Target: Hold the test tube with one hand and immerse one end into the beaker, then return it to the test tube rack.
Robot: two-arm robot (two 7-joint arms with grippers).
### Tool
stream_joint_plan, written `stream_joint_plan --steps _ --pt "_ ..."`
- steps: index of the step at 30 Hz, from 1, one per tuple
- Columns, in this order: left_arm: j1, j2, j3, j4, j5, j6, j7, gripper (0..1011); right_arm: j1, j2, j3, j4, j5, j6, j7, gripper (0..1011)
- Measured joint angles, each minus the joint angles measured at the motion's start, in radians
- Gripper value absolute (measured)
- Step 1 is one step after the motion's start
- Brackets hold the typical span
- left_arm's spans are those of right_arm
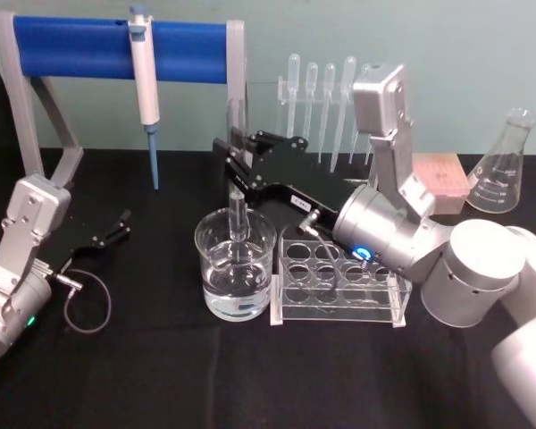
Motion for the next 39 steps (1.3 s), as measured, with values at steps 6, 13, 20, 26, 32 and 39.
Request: stream_joint_plan --steps 6,13,20,26,32,39 --pt "0.000 0.000 0.000 0.000 0.000 0.000 0.000 1000 -0.003 -0.021 -0.014 0.070 -0.019 -0.053 0.019 225" --pt "0.000 0.000 0.000 0.000 0.000 0.000 0.000 1000 -0.020 -0.036 -0.016 0.132 -0.034 -0.103 0.038 225" --pt "0.000 0.000 0.000 0.000 0.000 0.000 0.000 1000 -0.032 -0.048 -0.015 0.191 -0.041 -0.130 0.060 225" --pt "0.000 0.000 0.000 0.000 0.000 0.000 0.000 1000 -0.038 -0.054 -0.009 0.210 -0.050 -0.138 0.063 225" --pt "0.000 0.000 0.000 0.000 0.000 0.000 0.000 1000 -0.039 -0.055 -0.007 0.210 -0.052 -0.138 0.063 225" --pt "0.000 0.000 0.000 0.000 0.000 0.000 0.000 1000 -0.038 -0.054 -0.007 0.210 -0.052 -0.138 0.063 225"
